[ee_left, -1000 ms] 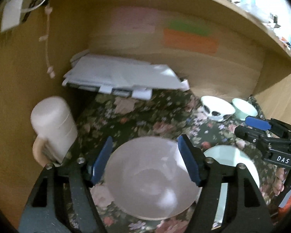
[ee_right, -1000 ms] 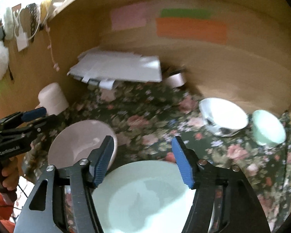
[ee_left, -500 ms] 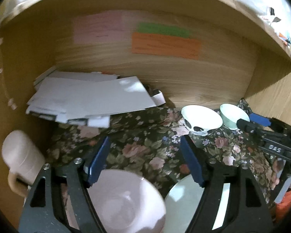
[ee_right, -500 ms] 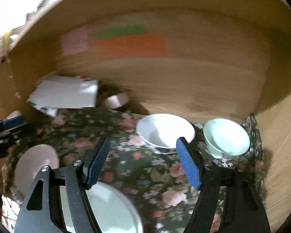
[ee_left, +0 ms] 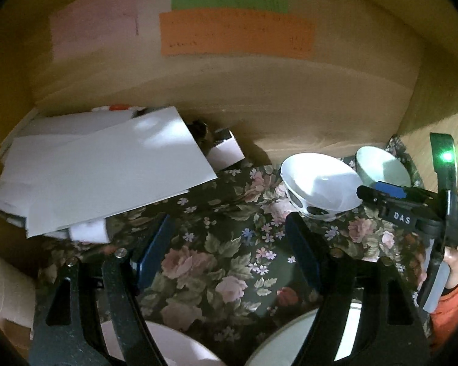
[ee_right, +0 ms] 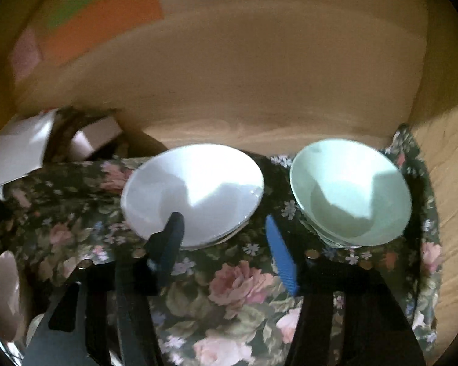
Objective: Organize plates and bowls
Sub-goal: 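Move both tools to the rim of the white spotted bowl, then grip the white spotted bowl rim with both tools and lift it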
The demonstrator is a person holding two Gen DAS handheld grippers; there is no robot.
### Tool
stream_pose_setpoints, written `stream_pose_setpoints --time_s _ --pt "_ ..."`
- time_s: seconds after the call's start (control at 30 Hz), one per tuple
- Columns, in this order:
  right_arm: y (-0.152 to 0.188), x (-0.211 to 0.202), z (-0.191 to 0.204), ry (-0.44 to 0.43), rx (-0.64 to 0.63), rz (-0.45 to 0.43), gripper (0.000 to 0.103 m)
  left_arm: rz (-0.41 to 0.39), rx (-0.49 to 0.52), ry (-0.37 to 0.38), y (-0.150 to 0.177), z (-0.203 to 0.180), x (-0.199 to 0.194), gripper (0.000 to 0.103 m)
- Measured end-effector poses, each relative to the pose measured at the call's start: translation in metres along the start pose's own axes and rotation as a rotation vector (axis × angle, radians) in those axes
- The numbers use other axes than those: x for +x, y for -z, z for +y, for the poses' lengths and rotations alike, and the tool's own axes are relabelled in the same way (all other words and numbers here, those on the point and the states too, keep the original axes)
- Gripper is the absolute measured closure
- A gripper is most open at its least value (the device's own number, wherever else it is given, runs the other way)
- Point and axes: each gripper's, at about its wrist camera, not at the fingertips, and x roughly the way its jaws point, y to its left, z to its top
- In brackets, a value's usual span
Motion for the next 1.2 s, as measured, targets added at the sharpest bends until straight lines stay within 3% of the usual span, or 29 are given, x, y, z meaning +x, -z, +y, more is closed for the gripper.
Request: stream_pose_setpoints --time_s 0.13,0.43,0.6,0.73,1.07,1.2 --pt "-0.002 0.021 -0.009 -0.017 0.032 0.066 0.069 0.023 0.024 0.001 -0.004 -0.004 0.015 0.027" --pt "0.003 0.041 -0.011 -0.038 0.049 0.125 0.069 0.047 0.061 0.012 -0.005 -0.011 0.030 0.027" --pt "0.006 0.050 -0.007 -0.034 0.022 0.149 0.078 0.094 0.022 0.018 -0.004 -0.006 0.041 0.027" --pt "0.010 0.046 0.003 -0.084 -0.019 0.164 0.086 0.118 0.014 0.017 -0.002 -0.005 0.047 0.027" --pt "0.049 0.011 0.038 -0.176 -0.148 0.206 0.084 0.228 0.071 0.018 0.011 -0.023 0.069 0.028" --pt "0.056 0.004 0.033 -0.183 -0.151 0.199 0.081 0.278 0.096 0.025 0.017 -0.031 0.081 0.038"
